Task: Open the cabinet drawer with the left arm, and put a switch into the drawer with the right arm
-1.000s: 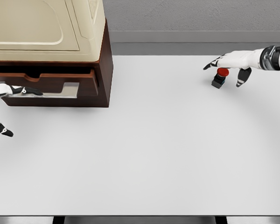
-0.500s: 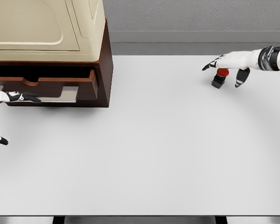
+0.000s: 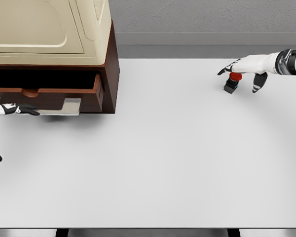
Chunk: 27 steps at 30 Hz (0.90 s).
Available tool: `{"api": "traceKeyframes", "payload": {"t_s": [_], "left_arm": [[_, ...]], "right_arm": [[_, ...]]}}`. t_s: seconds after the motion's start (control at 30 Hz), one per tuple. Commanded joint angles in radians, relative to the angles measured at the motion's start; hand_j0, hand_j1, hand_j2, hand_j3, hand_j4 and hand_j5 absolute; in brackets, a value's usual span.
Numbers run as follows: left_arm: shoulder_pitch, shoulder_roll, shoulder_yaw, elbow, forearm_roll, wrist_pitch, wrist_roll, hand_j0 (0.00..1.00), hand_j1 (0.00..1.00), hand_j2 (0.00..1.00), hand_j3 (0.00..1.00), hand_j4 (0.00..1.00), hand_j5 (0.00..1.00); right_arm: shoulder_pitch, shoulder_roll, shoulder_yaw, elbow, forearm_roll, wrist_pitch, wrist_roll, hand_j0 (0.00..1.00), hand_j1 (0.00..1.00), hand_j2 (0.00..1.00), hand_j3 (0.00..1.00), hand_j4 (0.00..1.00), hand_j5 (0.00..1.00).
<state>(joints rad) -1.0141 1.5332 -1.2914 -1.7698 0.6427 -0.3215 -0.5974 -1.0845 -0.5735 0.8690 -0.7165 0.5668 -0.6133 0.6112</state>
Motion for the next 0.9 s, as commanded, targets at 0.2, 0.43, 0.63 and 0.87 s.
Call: {"api": "traceKeyframes", "payload": {"t_s": [0.2, 0.43, 0.63, 0.87], "left_arm": [[0.002, 0.036, -0.006, 0.007, -0.025, -0.042, -0.013, 1.0, 1.0, 1.0, 1.0, 1.0, 1.0], [0.002, 0.048, -0.016, 0.007, -0.02, -0.056, -0.013, 1.0, 1.0, 1.0, 1.0, 1.0, 1.0], [0.002, 0.058, -0.023, 0.007, -0.018, -0.073, -0.013, 1.0, 1.0, 1.0, 1.0, 1.0, 1.0], [0.002, 0.079, -0.032, 0.007, -0.003, -0.116, -0.013, 1.0, 1.0, 1.0, 1.0, 1.0, 1.0]], "right_arm": [[-0.005, 0.017, -0.002, 0.002, -0.002, 0.002, 0.0, 1.0, 1.0, 1.0, 1.0, 1.0, 1.0], [-0.005, 0.021, -0.002, 0.003, -0.002, 0.002, 0.0, 1.0, 1.0, 1.0, 1.0, 1.0, 1.0], [-0.006, 0.024, -0.001, 0.009, 0.001, 0.002, 0.0, 1.0, 1.0, 1.0, 1.0, 1.0, 1.0], [-0.006, 0.037, -0.001, 0.015, 0.013, 0.002, 0.0, 1.0, 1.0, 1.0, 1.0, 1.0, 1.0]]}}
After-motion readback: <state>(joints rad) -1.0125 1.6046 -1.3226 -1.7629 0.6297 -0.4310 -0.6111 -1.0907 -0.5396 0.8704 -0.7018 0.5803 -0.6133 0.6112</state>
